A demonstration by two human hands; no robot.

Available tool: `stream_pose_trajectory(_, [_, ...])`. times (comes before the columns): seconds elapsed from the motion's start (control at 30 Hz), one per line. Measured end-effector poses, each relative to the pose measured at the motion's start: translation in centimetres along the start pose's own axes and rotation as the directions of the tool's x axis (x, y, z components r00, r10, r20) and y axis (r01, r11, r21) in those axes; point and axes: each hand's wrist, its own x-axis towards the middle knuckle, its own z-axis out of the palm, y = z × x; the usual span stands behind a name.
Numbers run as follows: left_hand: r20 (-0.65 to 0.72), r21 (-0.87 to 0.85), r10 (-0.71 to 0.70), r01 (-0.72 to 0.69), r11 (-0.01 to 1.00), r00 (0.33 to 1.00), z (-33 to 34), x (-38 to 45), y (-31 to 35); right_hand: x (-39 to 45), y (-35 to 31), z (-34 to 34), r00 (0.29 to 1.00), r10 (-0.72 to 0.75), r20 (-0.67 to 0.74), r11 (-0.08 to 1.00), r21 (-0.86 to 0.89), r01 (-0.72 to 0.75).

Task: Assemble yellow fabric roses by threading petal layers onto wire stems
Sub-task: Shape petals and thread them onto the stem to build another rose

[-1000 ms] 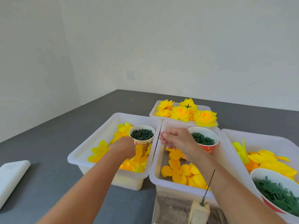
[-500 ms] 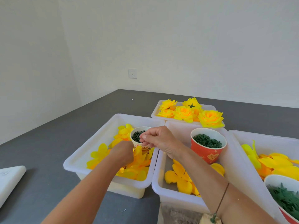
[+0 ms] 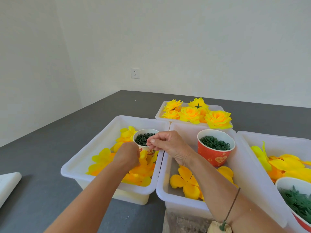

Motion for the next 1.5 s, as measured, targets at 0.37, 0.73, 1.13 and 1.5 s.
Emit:
stream_pose_trajectory(0.37, [-0.141, -0.834, -0.237, 0.013, 0.551, 0.961, -1.0, -0.1, -2.4, -0.1, -0.2, 0.0, 1.0, 0.004, -0.009, 1.0, -0.005, -0.004])
stream_pose_trajectory(0.73, [-0.359, -0.858, -0.117, -0.278, 0.431, 0.926, -1.7, -1.0, -0.7, -0.6, -0.3, 0.3, 0.995, -0.083, -0.059, 0.993, -0.083, 0.078])
stream_pose_trajectory(1.13, [-0.282, -0.922, -0.118, -0.234, 0.309, 0.952, -2.0, -1.4, -0.6, -0.3, -0.6, 0.3, 0.944, -0.136, -0.302, 0.99, -0.063, 0.123])
stream_pose_trajectory(1.5, [-0.439, -0.873, -0.028, -0.419, 0.248, 0.898, -2.3, -1.5, 0.0, -0.4, -1.7, 0.1, 0.958, 0.285, -0.014, 0.896, 0.36, -0.261])
